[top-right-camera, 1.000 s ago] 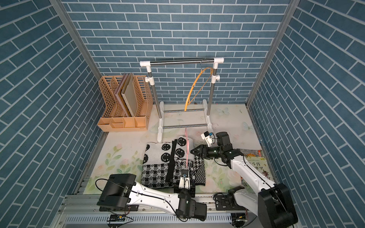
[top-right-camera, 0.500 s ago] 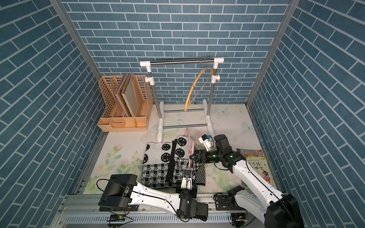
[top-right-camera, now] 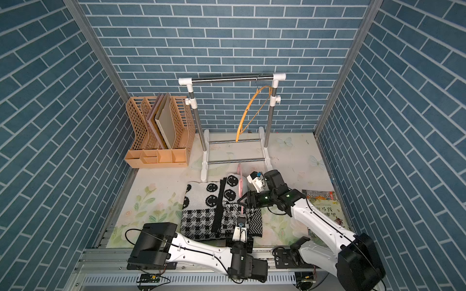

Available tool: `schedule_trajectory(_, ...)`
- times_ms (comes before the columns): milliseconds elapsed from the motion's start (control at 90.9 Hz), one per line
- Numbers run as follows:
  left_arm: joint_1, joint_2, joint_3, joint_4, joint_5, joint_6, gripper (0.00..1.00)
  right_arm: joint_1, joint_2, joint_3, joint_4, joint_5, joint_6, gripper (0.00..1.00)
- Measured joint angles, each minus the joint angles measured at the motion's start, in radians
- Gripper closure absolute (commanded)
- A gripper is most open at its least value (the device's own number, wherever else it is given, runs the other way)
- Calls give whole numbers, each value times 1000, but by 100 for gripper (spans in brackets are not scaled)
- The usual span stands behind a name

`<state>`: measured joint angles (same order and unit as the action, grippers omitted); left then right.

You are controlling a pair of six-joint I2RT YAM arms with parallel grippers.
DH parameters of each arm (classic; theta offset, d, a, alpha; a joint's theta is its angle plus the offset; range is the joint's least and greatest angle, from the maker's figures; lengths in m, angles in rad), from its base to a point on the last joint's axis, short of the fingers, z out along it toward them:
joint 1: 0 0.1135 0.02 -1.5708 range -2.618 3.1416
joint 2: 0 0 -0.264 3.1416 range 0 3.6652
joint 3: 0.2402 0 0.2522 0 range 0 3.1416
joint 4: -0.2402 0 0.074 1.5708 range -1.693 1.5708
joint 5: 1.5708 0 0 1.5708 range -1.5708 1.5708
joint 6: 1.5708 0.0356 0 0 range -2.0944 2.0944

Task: Hang the scarf on the hanger

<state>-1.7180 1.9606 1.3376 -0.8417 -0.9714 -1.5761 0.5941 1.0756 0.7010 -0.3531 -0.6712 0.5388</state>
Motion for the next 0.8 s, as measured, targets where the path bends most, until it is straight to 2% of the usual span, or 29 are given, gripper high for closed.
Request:
schedule_trajectory(154,0,1,0,-10,2,-6,100,-1,-37,131,-160,97,-46,34)
schedule_trajectory(176,0,2,0,-9,4,-5,100,-1,-49,150,-181,111,-50,33)
schedule_trajectory(220,0,3,1,-10,3,-5,100,-1,-70,175,-210,124,-47,21)
schedule_trajectory(286,0,10,8,-11,4,-3,100,-1,-100,203,-248,138,-65,13)
schedule_trajectory(440,0,22,25,-14,8,10,100,0,-137,250,-315,131,-74,10)
schedule_trajectory(627,0,28,29,-14,11,21,100,2,-122,270,-356,89,-74,12)
schedule_trajectory(803,0,28,31,-14,12,22,100,2,-75,309,-415,121,-71,35)
